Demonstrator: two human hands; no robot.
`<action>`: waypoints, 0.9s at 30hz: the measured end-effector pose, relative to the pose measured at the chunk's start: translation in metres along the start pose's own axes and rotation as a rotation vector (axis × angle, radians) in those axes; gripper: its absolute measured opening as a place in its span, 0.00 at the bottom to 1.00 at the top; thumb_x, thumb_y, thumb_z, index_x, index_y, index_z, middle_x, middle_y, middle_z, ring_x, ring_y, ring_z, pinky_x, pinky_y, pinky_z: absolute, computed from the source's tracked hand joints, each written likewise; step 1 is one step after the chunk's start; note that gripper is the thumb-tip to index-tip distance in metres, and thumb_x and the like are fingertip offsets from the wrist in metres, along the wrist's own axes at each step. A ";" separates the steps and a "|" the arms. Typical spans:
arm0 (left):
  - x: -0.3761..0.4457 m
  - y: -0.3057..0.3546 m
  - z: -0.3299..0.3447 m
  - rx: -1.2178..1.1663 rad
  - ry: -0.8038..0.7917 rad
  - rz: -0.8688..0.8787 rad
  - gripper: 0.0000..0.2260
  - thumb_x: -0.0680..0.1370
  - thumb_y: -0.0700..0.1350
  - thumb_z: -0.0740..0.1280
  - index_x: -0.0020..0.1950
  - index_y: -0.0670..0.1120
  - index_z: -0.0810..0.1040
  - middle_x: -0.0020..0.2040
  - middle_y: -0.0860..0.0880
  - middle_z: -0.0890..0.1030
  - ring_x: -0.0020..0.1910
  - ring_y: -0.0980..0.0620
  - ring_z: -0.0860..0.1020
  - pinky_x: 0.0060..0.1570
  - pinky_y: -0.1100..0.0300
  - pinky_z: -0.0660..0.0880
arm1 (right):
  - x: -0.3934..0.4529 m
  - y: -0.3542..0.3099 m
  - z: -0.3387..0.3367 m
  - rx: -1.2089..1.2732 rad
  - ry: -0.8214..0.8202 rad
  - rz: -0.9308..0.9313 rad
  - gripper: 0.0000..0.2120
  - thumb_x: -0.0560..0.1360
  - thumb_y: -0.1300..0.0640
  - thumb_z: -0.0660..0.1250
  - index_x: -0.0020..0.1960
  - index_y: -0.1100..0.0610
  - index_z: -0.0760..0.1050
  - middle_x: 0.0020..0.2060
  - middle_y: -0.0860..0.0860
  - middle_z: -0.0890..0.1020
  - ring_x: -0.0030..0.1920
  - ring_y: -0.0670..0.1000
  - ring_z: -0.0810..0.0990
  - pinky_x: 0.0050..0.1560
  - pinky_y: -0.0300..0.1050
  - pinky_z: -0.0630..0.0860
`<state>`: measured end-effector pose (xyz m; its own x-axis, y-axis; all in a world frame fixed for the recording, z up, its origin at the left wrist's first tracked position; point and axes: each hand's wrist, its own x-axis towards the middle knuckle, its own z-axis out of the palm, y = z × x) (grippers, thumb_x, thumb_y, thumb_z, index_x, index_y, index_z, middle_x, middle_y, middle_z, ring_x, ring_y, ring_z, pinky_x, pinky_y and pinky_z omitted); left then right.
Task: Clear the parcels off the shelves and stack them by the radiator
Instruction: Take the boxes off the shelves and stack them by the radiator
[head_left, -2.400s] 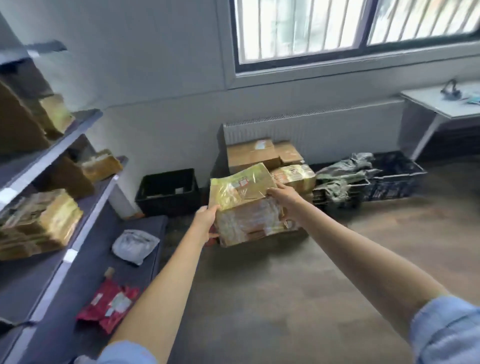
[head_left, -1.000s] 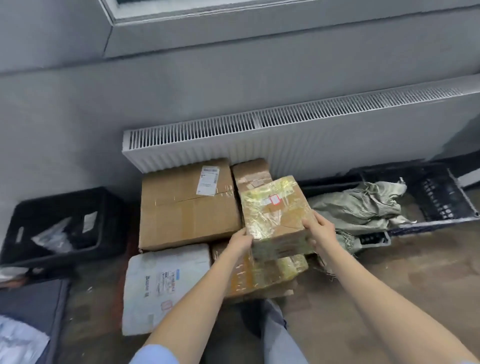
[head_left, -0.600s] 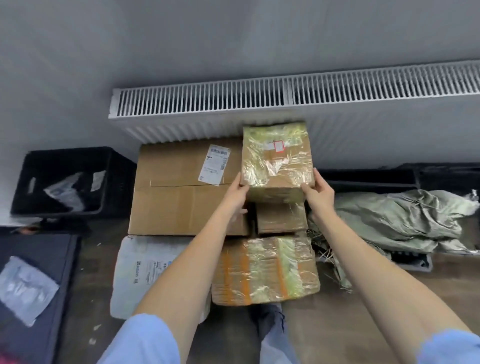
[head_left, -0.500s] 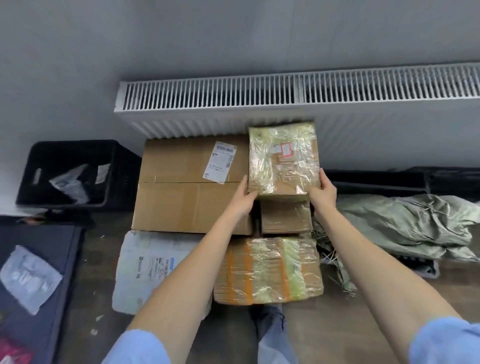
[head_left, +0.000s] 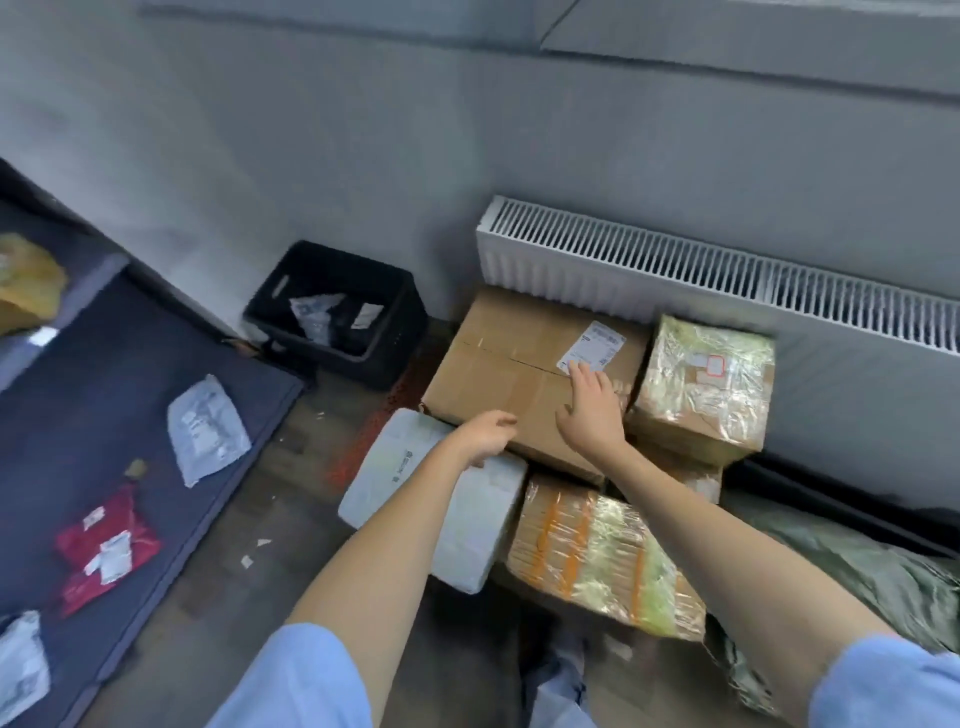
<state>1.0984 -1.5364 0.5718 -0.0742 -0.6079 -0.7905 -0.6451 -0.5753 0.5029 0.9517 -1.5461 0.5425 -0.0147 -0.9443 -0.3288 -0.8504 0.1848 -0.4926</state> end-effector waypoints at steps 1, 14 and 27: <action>-0.022 -0.016 -0.020 -0.002 0.039 0.008 0.19 0.82 0.45 0.54 0.73 0.47 0.63 0.71 0.47 0.68 0.64 0.47 0.71 0.56 0.54 0.71 | -0.011 -0.033 0.001 -0.024 -0.034 -0.084 0.31 0.76 0.60 0.59 0.76 0.56 0.53 0.75 0.53 0.58 0.75 0.56 0.55 0.74 0.53 0.55; -0.440 -0.432 -0.176 -0.476 0.676 -0.132 0.18 0.82 0.49 0.55 0.71 0.47 0.65 0.62 0.46 0.73 0.60 0.49 0.74 0.55 0.55 0.69 | -0.337 -0.443 0.164 -0.333 -0.414 -0.961 0.25 0.77 0.60 0.59 0.73 0.59 0.60 0.69 0.60 0.69 0.69 0.58 0.66 0.65 0.46 0.64; -0.735 -0.798 -0.042 -1.012 1.175 -0.647 0.15 0.81 0.47 0.58 0.67 0.47 0.70 0.58 0.48 0.75 0.52 0.50 0.75 0.43 0.60 0.69 | -0.653 -0.665 0.432 -0.516 -0.799 -1.501 0.26 0.78 0.58 0.59 0.75 0.59 0.59 0.73 0.58 0.63 0.70 0.58 0.66 0.66 0.47 0.66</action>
<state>1.6996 -0.6533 0.7663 0.8596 0.0713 -0.5059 0.4092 -0.6891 0.5981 1.7539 -0.9350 0.7370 0.9577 0.1744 -0.2289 0.0439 -0.8748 -0.4826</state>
